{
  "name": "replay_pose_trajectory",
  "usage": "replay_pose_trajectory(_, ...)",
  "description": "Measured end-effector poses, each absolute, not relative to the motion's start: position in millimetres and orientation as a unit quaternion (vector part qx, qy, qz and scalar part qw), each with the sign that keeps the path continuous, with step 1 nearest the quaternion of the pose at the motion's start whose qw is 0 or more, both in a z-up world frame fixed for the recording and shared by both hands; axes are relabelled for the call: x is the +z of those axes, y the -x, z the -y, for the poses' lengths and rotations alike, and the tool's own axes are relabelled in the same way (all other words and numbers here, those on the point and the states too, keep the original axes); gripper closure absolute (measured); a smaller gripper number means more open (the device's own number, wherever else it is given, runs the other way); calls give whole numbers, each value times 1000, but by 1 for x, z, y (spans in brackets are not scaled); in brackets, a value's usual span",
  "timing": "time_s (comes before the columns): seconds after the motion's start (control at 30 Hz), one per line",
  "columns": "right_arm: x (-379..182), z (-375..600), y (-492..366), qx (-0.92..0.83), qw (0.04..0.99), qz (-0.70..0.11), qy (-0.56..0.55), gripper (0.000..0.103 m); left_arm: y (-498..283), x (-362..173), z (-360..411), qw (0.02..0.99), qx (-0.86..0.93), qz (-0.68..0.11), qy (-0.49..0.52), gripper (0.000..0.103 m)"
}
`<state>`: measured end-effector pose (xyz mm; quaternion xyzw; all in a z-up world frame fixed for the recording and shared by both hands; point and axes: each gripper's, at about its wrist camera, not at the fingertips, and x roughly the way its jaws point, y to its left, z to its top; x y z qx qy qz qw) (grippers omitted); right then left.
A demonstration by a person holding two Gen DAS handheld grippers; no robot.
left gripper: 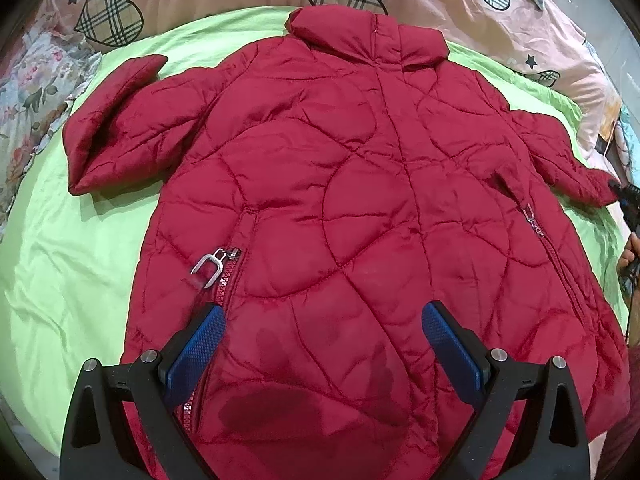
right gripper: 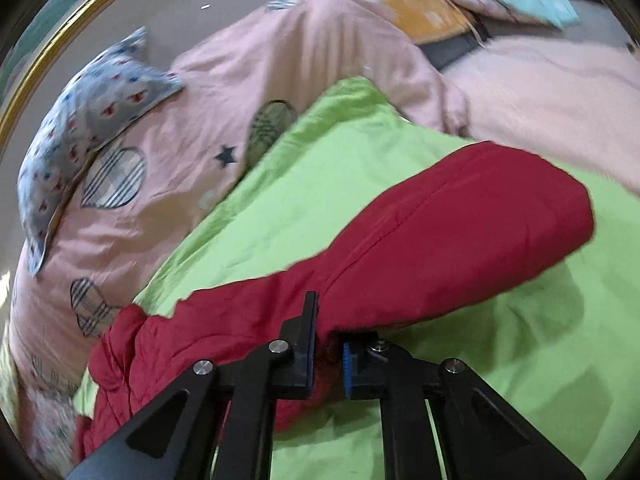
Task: Fold large clothes
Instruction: 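Grasp a red jacket sleeve cuff with the right gripper and fold it across the body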
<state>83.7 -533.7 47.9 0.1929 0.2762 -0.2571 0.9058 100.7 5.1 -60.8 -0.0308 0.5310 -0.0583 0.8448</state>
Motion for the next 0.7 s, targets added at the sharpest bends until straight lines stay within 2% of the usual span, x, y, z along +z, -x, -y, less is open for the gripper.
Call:
replay_pose_trajectory(0.3, 64, 434, -132, -170, 932, -317, -39, 95, -95, -60, -13, 846, -63, -527, 48, 4)
replay_pose_trajectory(0.7, 21, 289, -184, 12, 915, -403, 31, 97, -97, -57, -35, 849, -66, -518, 81, 4)
